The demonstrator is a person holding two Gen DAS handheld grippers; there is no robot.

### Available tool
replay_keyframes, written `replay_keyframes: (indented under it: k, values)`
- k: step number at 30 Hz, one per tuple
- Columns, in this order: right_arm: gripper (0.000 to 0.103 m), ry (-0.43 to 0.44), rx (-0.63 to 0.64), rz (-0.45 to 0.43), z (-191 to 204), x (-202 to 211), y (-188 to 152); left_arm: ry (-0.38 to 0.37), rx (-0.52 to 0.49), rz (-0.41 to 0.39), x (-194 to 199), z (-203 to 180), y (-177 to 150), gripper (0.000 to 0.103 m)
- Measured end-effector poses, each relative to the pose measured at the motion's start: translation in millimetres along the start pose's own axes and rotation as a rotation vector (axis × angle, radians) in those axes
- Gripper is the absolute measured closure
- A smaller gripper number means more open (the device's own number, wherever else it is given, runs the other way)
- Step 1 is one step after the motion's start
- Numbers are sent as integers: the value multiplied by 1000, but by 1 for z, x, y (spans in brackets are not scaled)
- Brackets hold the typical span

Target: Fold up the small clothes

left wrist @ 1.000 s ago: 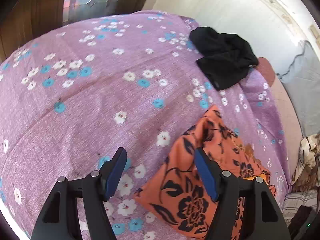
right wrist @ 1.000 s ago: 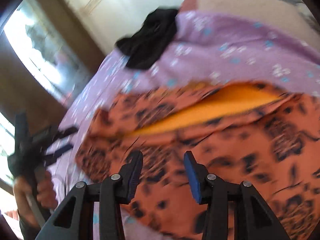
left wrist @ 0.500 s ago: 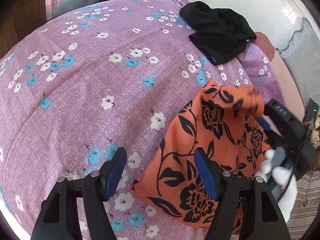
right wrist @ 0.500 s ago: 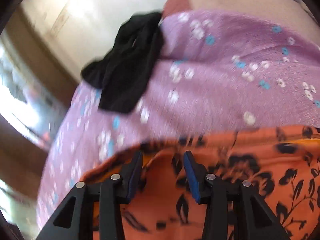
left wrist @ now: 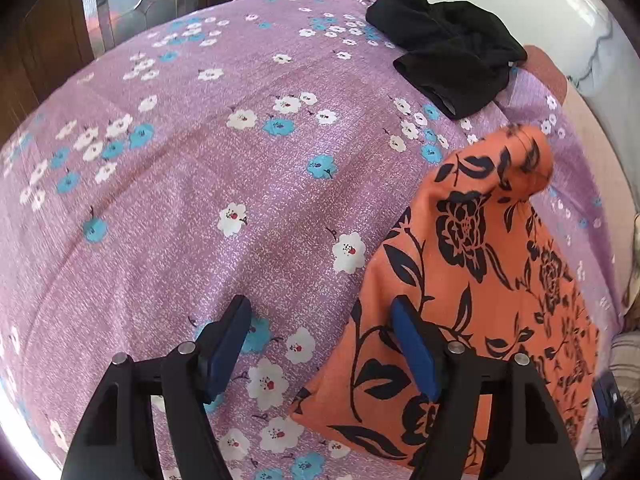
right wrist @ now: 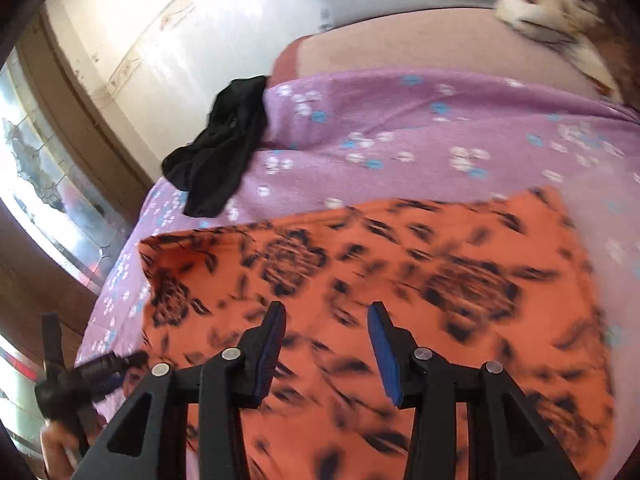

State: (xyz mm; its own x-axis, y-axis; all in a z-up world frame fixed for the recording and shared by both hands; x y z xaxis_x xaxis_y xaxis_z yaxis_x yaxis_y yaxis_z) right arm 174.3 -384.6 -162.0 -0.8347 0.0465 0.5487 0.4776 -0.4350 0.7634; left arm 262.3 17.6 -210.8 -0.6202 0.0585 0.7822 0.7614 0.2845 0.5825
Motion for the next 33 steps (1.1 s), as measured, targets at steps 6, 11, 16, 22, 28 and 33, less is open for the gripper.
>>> replay_keyframes:
  k: [6,11,16,22,28,33]
  values:
    - [58,-188,-103,101,-94,30,-40,-6,19,-31,16,8,0,30]
    - [61,-145,-137,76,-85,34,-27,30,57,-58,26,25,6,30]
    - [61,15,-38,86,-4,-9,-7,22,139,-32,22,40,12,30]
    - [61,218,60,119,121,-84,2,35,95,-13,13,30,13,30]
    - [61,309,79,179,206,-163,0,20,53,4,7,21,13,30]
    - [60,259,5,266,221,-226,-19,35,2,12,-2,14,12,30]
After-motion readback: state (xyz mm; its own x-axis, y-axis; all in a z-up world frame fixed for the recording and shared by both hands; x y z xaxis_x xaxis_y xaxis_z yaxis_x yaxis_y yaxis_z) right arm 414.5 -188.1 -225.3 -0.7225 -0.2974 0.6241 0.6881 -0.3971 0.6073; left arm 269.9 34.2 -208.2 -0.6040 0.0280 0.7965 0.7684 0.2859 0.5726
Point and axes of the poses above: each gripper's, at about its wrist camera, not at the fingertips, and x roughly against the way its jaws point, z to its left, y to its top, the point moved 1 cm from there along -x, roughly the way its jaws point, and after that the axes turned 14 degrees about -z, right-handed, at the moved point
